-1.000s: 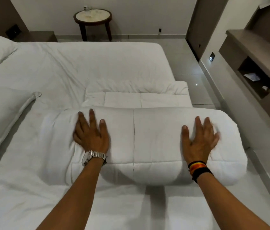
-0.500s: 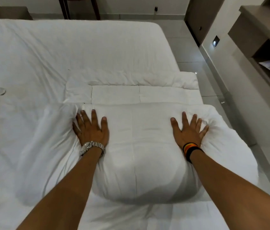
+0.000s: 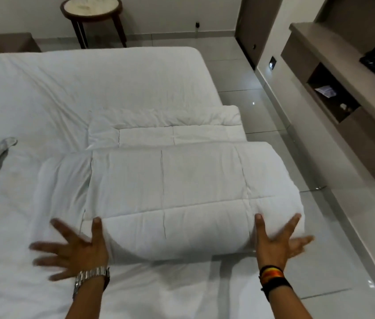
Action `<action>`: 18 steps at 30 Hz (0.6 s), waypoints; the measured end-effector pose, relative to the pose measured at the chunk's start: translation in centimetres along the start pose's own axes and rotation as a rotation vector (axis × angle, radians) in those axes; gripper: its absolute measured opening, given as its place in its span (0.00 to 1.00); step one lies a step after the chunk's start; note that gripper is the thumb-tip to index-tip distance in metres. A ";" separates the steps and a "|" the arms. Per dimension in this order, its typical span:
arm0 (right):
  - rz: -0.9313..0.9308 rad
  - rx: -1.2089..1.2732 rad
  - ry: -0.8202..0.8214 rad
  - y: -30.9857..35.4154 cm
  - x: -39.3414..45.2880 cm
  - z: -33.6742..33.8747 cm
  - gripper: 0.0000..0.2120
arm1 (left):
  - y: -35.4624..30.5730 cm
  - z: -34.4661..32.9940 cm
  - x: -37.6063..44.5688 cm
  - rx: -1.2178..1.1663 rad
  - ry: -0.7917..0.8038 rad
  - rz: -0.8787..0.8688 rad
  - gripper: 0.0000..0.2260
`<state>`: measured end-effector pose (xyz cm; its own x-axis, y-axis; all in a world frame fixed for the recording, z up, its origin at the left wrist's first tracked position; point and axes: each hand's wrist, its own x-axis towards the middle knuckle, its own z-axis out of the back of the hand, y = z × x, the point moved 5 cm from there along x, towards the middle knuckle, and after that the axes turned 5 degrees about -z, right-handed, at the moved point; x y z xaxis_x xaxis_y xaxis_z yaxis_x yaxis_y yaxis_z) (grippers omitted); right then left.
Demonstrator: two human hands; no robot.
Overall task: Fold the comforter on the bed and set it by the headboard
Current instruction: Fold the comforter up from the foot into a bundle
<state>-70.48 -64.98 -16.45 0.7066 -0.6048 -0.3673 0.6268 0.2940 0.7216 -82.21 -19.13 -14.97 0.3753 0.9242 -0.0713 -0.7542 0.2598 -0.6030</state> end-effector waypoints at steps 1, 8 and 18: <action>-0.041 0.099 0.046 -0.5 -0.4 -0.5 0.55 | 0.6 -0.4 -1.0 -0.103 0.032 0.113 0.46; -0.118 0.307 0.120 0.7 0.7 -5.4 0.70 | -1.2 -3.9 -4.6 -0.517 0.120 0.498 0.65; -0.032 0.203 -0.034 3.2 3.1 -9.3 0.62 | -0.1 -6.3 -1.1 -0.609 0.072 0.677 0.78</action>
<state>-63.29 -59.03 -20.72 0.6735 -0.6374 -0.3742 0.5673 0.1212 0.8145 -79.12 -22.00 -19.86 0.0040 0.8001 -0.5998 -0.4187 -0.5434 -0.7276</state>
